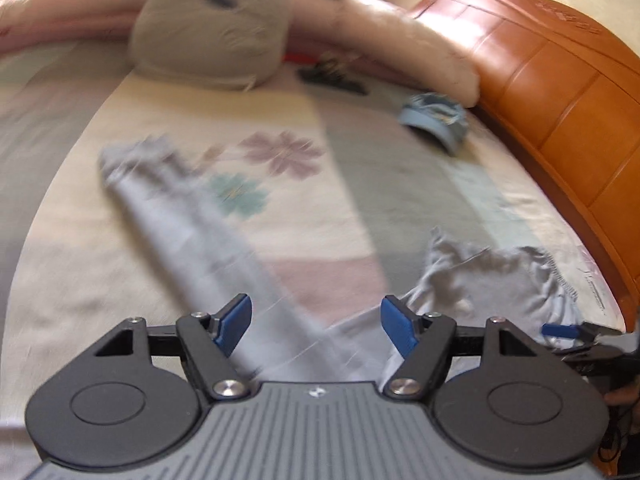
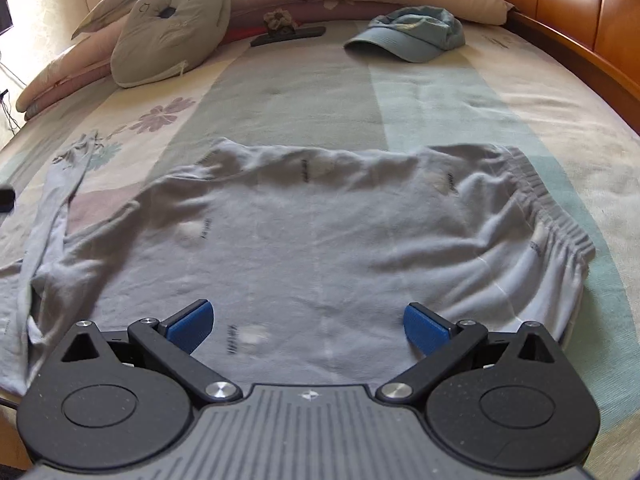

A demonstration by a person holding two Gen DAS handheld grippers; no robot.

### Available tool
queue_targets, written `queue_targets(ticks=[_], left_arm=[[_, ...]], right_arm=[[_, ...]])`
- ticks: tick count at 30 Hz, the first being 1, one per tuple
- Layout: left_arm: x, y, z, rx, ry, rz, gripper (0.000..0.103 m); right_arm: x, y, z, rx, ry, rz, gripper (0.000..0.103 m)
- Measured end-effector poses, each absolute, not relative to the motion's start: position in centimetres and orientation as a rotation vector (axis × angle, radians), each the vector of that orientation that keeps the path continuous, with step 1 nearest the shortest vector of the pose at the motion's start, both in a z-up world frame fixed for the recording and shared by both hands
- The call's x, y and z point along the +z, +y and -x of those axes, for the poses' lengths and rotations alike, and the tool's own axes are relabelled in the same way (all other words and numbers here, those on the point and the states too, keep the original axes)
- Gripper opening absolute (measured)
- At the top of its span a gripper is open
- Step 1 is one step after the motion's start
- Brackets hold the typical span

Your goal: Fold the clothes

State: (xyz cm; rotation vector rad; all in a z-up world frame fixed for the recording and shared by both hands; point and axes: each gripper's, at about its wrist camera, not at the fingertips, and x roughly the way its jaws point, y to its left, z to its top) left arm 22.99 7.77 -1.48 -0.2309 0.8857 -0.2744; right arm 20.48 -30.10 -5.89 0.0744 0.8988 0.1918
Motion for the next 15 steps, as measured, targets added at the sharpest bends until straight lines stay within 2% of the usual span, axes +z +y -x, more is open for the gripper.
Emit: queue_targets(ticks=[7,15], left_arm=[[-4.8,10.5,-20.9,-0.232,0.965,0.296,0.071],[-4.6,14.4,-18.3,-0.158,0.932,0.345,0.071]], right_arm=[[-2.0,-25.2,-21.3,0.432,0.824,-0.095,0.103],[-1.9,-15.9,-23.2,0.892,0.954,-0.285,0.103]])
